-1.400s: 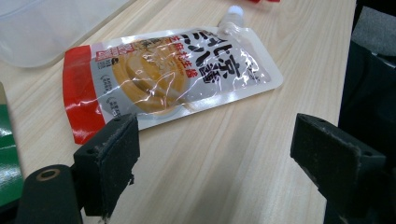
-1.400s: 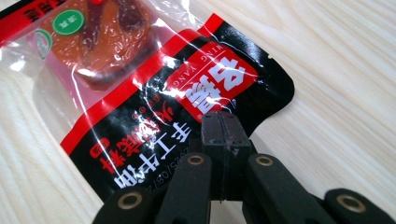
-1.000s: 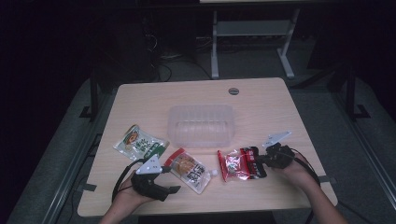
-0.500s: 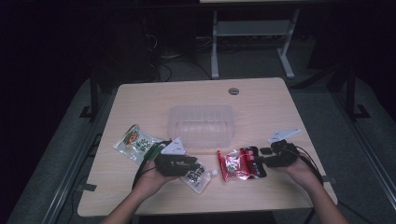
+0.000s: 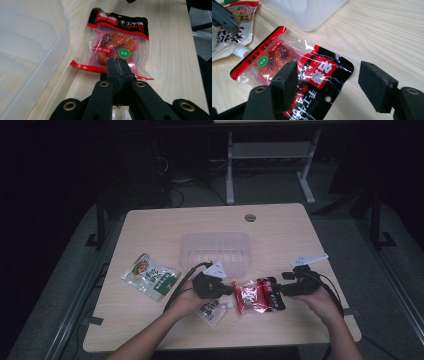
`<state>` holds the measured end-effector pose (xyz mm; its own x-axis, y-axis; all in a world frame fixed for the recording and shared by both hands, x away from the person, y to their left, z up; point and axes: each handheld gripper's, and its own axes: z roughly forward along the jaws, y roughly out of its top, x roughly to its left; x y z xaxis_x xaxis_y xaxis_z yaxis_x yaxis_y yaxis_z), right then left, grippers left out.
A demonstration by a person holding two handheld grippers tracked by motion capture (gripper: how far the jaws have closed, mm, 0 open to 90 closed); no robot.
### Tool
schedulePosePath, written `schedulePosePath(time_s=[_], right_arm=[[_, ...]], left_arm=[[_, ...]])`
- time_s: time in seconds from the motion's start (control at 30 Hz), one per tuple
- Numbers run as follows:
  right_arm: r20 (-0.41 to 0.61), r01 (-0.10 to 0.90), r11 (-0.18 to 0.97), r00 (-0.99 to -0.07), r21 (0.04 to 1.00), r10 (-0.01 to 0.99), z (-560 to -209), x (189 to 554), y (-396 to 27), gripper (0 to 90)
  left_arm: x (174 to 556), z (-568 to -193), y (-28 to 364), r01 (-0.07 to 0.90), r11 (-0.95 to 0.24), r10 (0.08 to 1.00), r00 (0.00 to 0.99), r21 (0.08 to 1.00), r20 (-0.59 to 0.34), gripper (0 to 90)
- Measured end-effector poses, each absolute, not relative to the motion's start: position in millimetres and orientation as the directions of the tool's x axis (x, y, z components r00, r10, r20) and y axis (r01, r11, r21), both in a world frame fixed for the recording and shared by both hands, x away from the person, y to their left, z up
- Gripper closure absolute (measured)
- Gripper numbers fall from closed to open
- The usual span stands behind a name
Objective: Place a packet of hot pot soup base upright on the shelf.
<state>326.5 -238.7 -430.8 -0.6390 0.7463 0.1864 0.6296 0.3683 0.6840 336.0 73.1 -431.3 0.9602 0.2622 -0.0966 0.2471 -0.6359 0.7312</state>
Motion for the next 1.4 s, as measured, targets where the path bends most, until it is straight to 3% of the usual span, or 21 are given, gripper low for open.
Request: schedulePosePath(time_s=[0.57,1.0,1.4], right_arm=[[0.12,0.613,0.393,-0.627,0.685,0.77,-439.4,312.9,-261.2,29.2],[0.137,0.616,0.355,-0.607,0.703,0.783,-434.0,307.8,-270.2,27.5],[0.163,0.586,0.354,-0.651,0.729,0.742,-427.2,305.4,-259.9,23.9]], left_arm=[[344.1,-449.7,53.0,0.242,-0.681,0.247,0.964,0.691,-0.095,89.5],[347.1,-457.3,50.6,0.233,-0.719,0.24,0.967,0.655,-0.081,89.5],[349.3,-461.3,52.7,0.254,-0.728,0.254,0.963,0.637,-0.093,89.6]])
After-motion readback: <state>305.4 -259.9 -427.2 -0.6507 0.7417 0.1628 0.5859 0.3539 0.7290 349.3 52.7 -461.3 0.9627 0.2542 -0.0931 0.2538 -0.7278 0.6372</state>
